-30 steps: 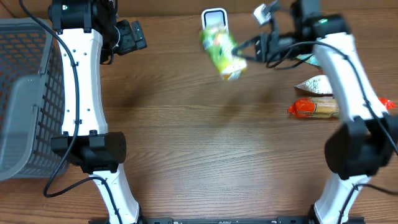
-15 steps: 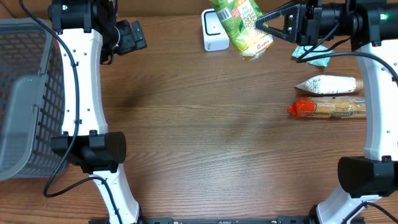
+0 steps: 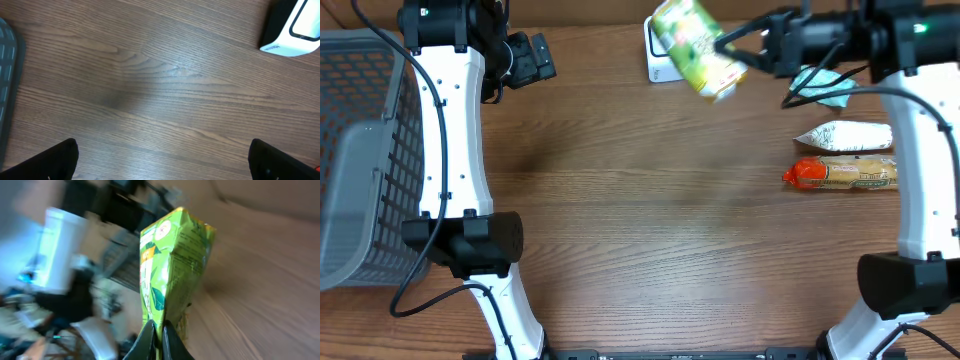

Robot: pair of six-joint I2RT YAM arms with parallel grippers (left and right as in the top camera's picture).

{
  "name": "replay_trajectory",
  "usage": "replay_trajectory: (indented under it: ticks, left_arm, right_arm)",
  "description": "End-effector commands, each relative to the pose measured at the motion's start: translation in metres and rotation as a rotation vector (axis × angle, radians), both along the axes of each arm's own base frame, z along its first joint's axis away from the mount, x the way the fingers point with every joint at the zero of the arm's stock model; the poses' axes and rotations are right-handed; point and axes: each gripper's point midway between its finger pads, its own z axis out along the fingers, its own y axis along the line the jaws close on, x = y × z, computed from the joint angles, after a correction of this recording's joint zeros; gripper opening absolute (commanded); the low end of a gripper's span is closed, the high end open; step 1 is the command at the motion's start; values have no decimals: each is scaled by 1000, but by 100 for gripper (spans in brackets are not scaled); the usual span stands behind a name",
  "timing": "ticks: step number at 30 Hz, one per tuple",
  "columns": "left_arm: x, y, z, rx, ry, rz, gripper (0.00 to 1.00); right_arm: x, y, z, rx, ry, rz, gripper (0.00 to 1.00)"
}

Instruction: Scan the item barcode

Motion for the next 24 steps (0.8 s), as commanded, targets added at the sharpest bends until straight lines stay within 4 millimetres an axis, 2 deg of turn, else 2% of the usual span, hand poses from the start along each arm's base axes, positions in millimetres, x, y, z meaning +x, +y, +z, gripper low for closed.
replay_trajectory:
  ticks: [1,4,8,9,12,15,18,19,23,24]
  left_arm:
    - [0,1,12,-6,-34,16,100]
    - [0,1,12,-6,-34,16,100]
    - [0,1,12,-6,-34,16,99]
    - [0,1,12,-6,-34,16,99]
    - [0,1,12,-6,-34,16,100]
    - [0,-1,12,-6,-34,11,100]
    - [0,-2,12,-6,-34,9,100]
    - [0,-2,12,-6,-34,9,100]
    - [0,-1,12,-6,-34,10,100]
    - [0,-1,12,-6,-34,11,99]
  right_arm:
    - [9,13,-38,-267,-29,-124,4]
    - [6,28,-82,-448,-8,-152,4]
    - [-8,48,-149,-634,44,-139,4]
    - [-11,50,-174,-695,70,-158,4]
    - [-18,48,-231,-832,88,-189,4]
    - [-28,45,-279,-908,87,-184,4]
    - [-38,36,-317,-952,101,-181,4]
    - [-42,34,-324,-958,110,-177,4]
    - [-49,29,-333,-975,129,-166,4]
    - [-50,28,-334,-978,132,-163,8]
